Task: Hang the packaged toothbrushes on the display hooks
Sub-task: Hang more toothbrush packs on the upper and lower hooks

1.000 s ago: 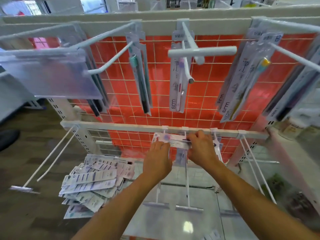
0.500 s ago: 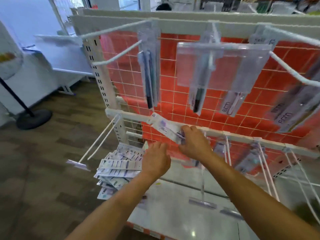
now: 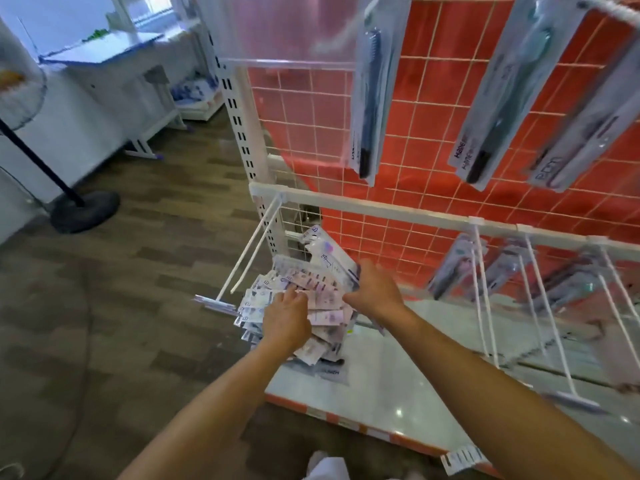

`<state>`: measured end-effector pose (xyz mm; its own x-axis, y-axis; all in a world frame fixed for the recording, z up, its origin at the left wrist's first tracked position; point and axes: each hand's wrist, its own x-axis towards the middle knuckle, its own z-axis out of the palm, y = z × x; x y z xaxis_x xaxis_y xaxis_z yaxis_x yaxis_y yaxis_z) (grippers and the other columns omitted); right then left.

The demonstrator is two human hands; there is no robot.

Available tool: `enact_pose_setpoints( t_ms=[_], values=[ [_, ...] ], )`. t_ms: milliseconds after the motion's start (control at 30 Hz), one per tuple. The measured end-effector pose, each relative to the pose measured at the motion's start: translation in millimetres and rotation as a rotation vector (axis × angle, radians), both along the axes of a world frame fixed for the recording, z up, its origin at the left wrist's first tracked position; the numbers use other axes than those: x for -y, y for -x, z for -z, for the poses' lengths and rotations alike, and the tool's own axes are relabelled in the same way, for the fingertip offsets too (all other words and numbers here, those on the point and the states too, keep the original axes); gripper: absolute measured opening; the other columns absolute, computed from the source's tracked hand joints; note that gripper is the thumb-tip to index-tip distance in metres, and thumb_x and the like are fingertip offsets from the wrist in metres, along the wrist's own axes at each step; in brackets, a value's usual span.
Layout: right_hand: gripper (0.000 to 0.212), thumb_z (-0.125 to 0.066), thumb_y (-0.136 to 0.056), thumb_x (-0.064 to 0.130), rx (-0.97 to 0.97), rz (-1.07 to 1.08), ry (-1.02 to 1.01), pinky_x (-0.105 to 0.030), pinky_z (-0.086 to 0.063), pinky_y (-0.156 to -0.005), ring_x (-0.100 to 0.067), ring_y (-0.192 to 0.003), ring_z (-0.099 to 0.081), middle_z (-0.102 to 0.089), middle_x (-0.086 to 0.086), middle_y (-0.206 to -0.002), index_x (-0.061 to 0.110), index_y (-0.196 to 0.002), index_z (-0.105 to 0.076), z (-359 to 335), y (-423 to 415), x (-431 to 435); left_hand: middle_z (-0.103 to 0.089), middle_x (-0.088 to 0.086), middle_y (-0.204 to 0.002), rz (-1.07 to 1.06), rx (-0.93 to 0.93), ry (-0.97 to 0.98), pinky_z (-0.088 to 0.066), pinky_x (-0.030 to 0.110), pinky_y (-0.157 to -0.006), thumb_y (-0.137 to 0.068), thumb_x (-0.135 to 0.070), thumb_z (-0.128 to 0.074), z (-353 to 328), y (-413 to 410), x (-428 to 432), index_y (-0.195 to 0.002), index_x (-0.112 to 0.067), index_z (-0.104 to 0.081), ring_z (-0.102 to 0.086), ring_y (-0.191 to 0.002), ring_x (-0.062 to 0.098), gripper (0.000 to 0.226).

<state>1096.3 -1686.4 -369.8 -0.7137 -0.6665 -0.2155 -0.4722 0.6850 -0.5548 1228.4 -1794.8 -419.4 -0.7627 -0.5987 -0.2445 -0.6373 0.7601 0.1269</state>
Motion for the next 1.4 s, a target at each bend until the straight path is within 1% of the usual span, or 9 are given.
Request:
enact_pose_setpoints(
  t_ms=[167,267,367,600,767,967,1133,1200,1400],
  values=[
    [0.047,-0.066,-0.082,0.026,0.078,0.077,-0.098,-0.034,-0.044,-0.076,-0.032,-0.101,-0.053,-0.047,-0.013,-0.117,0.012,-0.120,-0.043,35,-20,-14,-0.054,0.007,-0.126,0.099,0.064,0.061,-0.044,0.034,-0.089,-0.090,-0.009,-0.049,25,-8,18,-0.131,-0.015,-0.046,-0.047,-0.114,0.025,0.041],
    [0.051,-0.068,-0.080,0.030,0.101,0.124,-0.133,-0.037,-0.046,-0.080,-0.034,-0.101,-0.053,-0.047,-0.014,-0.117,0.011,-0.120,-0.042,50,-28,-23,-0.055,0.007,-0.125,0.135,0.072,0.059,-0.044,0.034,-0.088,-0.090,-0.007,-0.048,39,-9,27,-0.130,-0.014,-0.049,-0.049,-0.113,0.025,0.040],
    [0.057,-0.069,-0.079,0.036,0.117,0.168,-0.134,-0.036,-0.045,-0.080,-0.034,-0.102,-0.052,-0.046,-0.013,-0.116,0.010,-0.121,-0.042,58,-36,-28,-0.056,0.009,-0.122,0.163,0.056,0.066,-0.045,0.035,-0.085,-0.090,-0.006,-0.046,51,-9,34,-0.128,-0.013,-0.051,-0.051,-0.110,0.026,0.038],
    [0.054,-0.069,-0.080,0.033,0.126,0.250,-0.109,-0.036,-0.046,-0.079,-0.031,-0.103,-0.051,-0.046,-0.011,-0.115,0.013,-0.122,-0.041,66,-49,-25,-0.058,0.007,-0.121,0.220,0.066,0.097,-0.044,0.033,-0.088,-0.095,-0.015,-0.046,75,-6,46,-0.127,-0.013,-0.051,-0.051,-0.110,0.024,0.032],
    [0.051,-0.069,-0.082,0.033,0.120,0.241,-0.114,-0.038,-0.050,-0.078,-0.028,-0.100,-0.052,-0.044,-0.009,-0.112,0.013,-0.119,-0.040,65,-55,-20,-0.060,0.005,-0.117,0.228,0.056,0.087,-0.044,0.031,-0.090,-0.097,-0.018,-0.048,87,-5,49,-0.121,-0.014,-0.053,-0.053,-0.108,0.021,0.025],
    [0.054,-0.072,-0.080,0.032,0.118,0.237,-0.126,-0.041,-0.053,-0.078,-0.028,-0.095,-0.054,-0.045,-0.009,-0.112,0.013,-0.119,-0.040,64,-54,-14,-0.058,0.006,-0.117,0.229,0.086,0.102,-0.048,0.032,-0.088,-0.095,-0.015,-0.056,88,-7,55,-0.121,-0.013,-0.052,-0.053,-0.107,0.022,0.027],
    [0.060,-0.075,-0.079,0.035,0.125,0.258,-0.085,-0.039,-0.055,-0.080,-0.025,-0.098,-0.054,-0.046,-0.008,-0.112,0.014,-0.123,-0.041,70,-57,-14,-0.057,0.007,-0.115,0.240,0.083,0.113,-0.048,0.032,-0.085,-0.092,-0.016,-0.060,83,-10,56,-0.121,-0.013,-0.052,-0.053,-0.103,0.021,0.030],
    [0.061,-0.075,-0.078,0.033,0.145,0.289,-0.070,-0.039,-0.055,-0.080,-0.025,-0.101,-0.055,-0.046,-0.007,-0.113,0.014,-0.124,-0.040,73,-58,-16,-0.057,0.007,-0.114,0.253,0.078,0.136,-0.047,0.031,-0.085,-0.091,-0.015,-0.061,78,-11,56,-0.121,-0.013,-0.052,-0.053,-0.101,0.021,0.031],
    [0.058,-0.075,-0.079,0.028,0.181,0.356,-0.036,-0.030,-0.047,-0.071,-0.023,-0.098,-0.052,-0.046,-0.008,-0.113,0.013,-0.123,-0.042,73,-59,-24,-0.060,0.006,-0.110,0.257,0.018,0.143,-0.044,0.029,-0.083,-0.095,-0.010,-0.053,64,-16,51,-0.120,-0.012,-0.055,-0.054,-0.098,0.019,0.025]
  ],
)
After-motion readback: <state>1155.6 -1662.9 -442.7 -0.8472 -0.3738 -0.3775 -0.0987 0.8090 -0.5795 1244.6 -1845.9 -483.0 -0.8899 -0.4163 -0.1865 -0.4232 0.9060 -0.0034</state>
